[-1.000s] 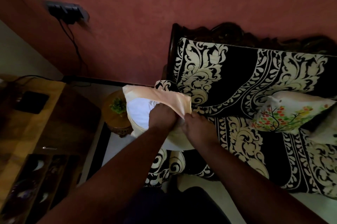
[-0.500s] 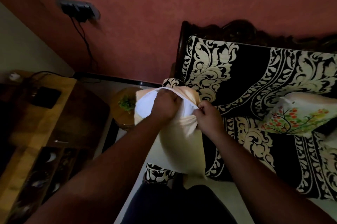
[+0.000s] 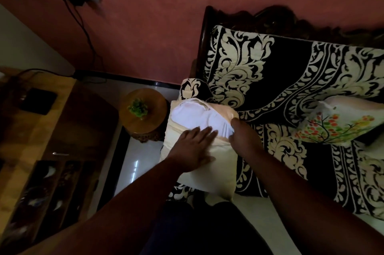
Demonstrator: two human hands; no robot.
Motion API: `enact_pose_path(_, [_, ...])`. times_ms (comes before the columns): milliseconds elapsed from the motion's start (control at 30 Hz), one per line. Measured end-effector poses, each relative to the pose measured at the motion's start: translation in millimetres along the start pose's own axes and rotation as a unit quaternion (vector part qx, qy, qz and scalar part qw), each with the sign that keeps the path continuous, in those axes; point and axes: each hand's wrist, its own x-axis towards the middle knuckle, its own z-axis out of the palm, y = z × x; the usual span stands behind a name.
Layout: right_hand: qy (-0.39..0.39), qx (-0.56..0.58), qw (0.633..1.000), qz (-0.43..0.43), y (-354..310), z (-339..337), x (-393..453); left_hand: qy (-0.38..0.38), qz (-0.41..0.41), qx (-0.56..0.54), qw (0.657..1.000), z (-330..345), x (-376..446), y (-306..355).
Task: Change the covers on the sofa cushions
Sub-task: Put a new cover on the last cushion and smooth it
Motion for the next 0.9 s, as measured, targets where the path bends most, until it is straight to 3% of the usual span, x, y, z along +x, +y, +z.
enact_pose_path(133, [-0.098,-0.019,0.992,-0.073,18,10,-14,-0.068,-0.098,0.020,0.993,4,22,-1])
enact_pose_path(267, [-0.116,0.047,0.976,-0.181,14,34,-41,-0.185,-0.115,0.059,0.974,29,35,-4])
enact_pose_path(367, [-0.143,0.084,0.967,-0.193,9,48,-55,-0.234,-0.115,0.084,0.962,42,44,4])
enact_pose_path(533, [-0.185,0.050,0.979,-0.070,66,58,-50,-0.166,0.006,0.036,0.985,58,44,8])
enact_pose_path(667, [-0.198,-0.024,0.980,-0.018,80,68,-24,-0.155,0.020,0.027,0.987,71,39,21])
enact_pose_path(767, [-0.128,-0.070,0.989,0.018,79,80,-4,-0.096,0.054,0.041,0.993,86,40,25])
enact_pose_path(833, [-0.061,0.003,0.995,0.075,86,92,10,-0.066,0.102,0.049,0.991,93,43,24])
enact_pose_path(900, [-0.089,0.082,0.985,0.127,89,99,19,-0.058,0.148,0.082,0.984,97,43,23])
